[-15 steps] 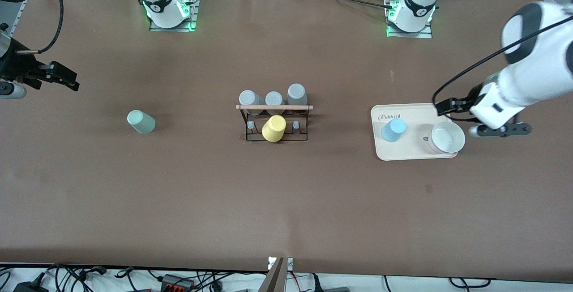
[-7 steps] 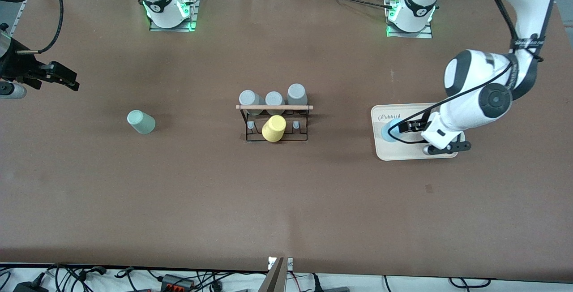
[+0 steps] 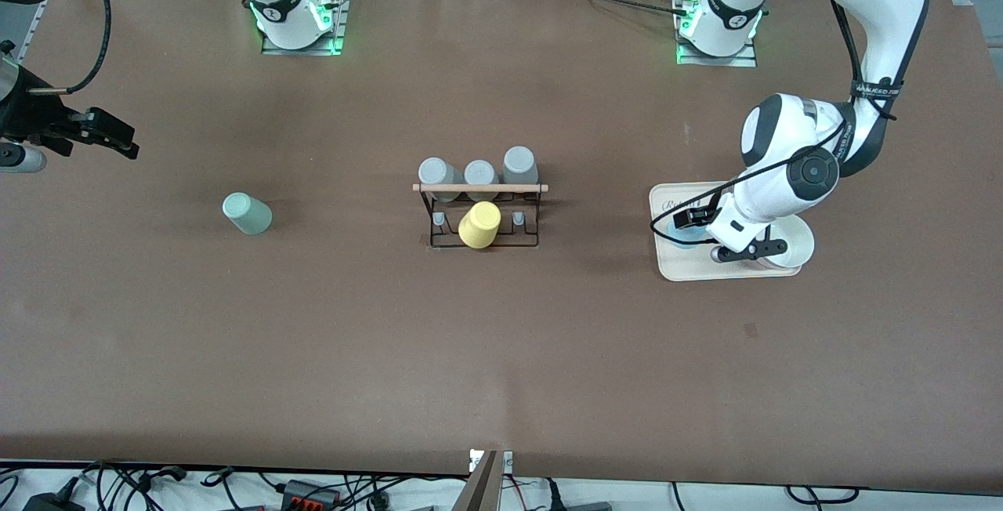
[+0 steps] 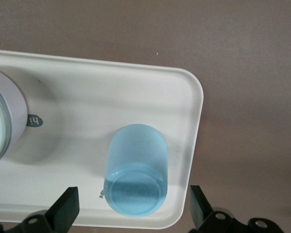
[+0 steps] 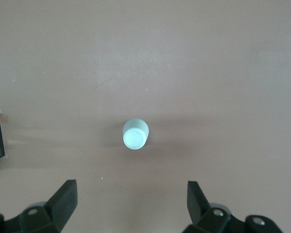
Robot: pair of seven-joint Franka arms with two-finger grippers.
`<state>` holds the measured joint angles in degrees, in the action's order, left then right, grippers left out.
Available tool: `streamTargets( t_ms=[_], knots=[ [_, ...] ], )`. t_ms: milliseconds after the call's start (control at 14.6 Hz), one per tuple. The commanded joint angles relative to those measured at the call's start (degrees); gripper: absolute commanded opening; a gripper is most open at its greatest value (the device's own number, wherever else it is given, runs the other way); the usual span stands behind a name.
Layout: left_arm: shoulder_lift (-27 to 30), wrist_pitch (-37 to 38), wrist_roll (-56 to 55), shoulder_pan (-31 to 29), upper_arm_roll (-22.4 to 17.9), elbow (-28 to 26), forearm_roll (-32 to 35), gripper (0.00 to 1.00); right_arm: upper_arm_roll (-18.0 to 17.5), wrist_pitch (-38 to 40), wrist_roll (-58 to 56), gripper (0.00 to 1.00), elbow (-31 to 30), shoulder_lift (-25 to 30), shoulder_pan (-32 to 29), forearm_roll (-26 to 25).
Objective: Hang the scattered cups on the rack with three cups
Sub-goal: 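Close the left gripper on the blue cup and lift it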
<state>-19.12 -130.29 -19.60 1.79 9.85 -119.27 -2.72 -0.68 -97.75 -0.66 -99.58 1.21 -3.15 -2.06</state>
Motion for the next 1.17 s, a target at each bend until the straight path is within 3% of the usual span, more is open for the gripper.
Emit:
streamTargets(
  t_ms=[0, 206, 343, 686, 892, 1098],
  knots=[
    [-0.48, -3.64, -0.44, 0.14, 0.08, -1.83, 0.43, 1.0, -0.55, 0.81, -1.1, 1.0, 0.17, 0.55, -0.89, 1.0],
    [-0.66, -4.71, -0.44, 0.32, 0.08, -2.63, 0.6, 1.0, -0.55, 0.81, -1.01, 1.0, 0.17, 0.55, -0.81, 1.0],
    [-0.66, -4.8, -0.44, 0.32, 0.08, -3.24, 1.22, 0.92, -0.55, 0.81, -1.01, 1.0, 0.17, 0.55, -0.81, 1.0],
    [-0.75, -4.45, -0.44, 0.23, 0.08, -2.98, 1.22, 0.45, -0.55, 0.81, -1.01, 1.0, 0.17, 0.46, -0.81, 1.0],
    [-0.13, -4.01, -0.62, 0.14, 0.08, -1.85, 1.13, 0.39, -0.55, 0.9, -1.01, 1.0, 0.17, 0.55, -0.81, 1.0],
    [0.04, 3.86, -3.25, 0.23, 0.17, 5.6, 1.22, 0.38, -0.55, 0.9, -1.01, 1.0, 0.17, 0.55, -0.81, 1.0]
  ],
)
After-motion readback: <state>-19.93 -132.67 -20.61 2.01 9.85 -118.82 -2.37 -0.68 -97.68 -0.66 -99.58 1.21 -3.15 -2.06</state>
